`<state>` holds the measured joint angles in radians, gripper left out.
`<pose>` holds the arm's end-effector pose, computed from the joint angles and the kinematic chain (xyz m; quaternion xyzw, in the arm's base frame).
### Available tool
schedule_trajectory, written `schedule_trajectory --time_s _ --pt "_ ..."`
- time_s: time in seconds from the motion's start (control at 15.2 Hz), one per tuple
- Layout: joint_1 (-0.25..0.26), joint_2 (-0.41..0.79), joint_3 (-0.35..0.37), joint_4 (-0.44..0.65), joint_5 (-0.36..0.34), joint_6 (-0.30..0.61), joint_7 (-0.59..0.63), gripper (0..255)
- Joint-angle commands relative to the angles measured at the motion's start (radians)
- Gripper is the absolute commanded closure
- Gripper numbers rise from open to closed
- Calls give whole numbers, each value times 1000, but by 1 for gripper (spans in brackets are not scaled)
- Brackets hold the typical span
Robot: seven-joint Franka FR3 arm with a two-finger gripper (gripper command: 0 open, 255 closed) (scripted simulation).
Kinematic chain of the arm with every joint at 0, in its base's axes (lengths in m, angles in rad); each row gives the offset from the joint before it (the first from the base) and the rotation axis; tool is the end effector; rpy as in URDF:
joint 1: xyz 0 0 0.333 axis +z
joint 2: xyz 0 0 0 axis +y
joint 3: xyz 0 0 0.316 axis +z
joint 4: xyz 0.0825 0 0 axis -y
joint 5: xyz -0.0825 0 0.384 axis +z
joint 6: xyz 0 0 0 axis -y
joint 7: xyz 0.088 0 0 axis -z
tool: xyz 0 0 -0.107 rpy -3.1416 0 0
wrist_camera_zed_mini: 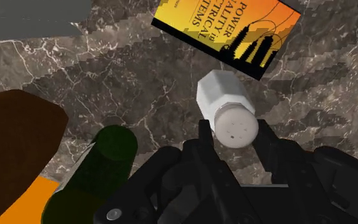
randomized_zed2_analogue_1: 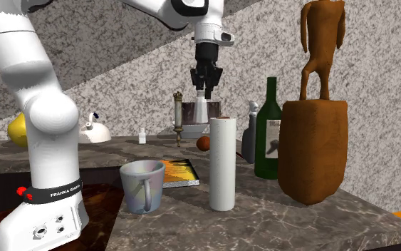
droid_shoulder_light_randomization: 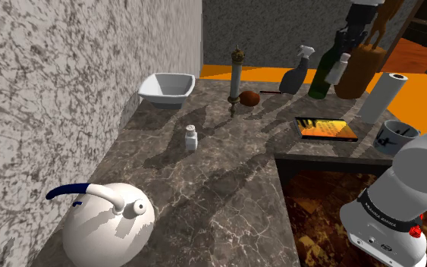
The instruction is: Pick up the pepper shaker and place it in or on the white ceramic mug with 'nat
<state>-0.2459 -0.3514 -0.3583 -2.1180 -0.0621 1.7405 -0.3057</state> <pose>0.3591 -0.2748 0.5437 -0.9906 0.1313 0.0078 0.0370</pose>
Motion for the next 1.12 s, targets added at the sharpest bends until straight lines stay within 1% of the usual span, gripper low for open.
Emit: schedule_trajectory --time_s 0.0,0.53,1.06 --pt "-21 -78 -6 -52 -29 -23 -14 255" --pt "-114 -302 -58 -169 -132 -119 -108 255" --pt "-215 -479 -132 -210 -245 -238 -240 255"
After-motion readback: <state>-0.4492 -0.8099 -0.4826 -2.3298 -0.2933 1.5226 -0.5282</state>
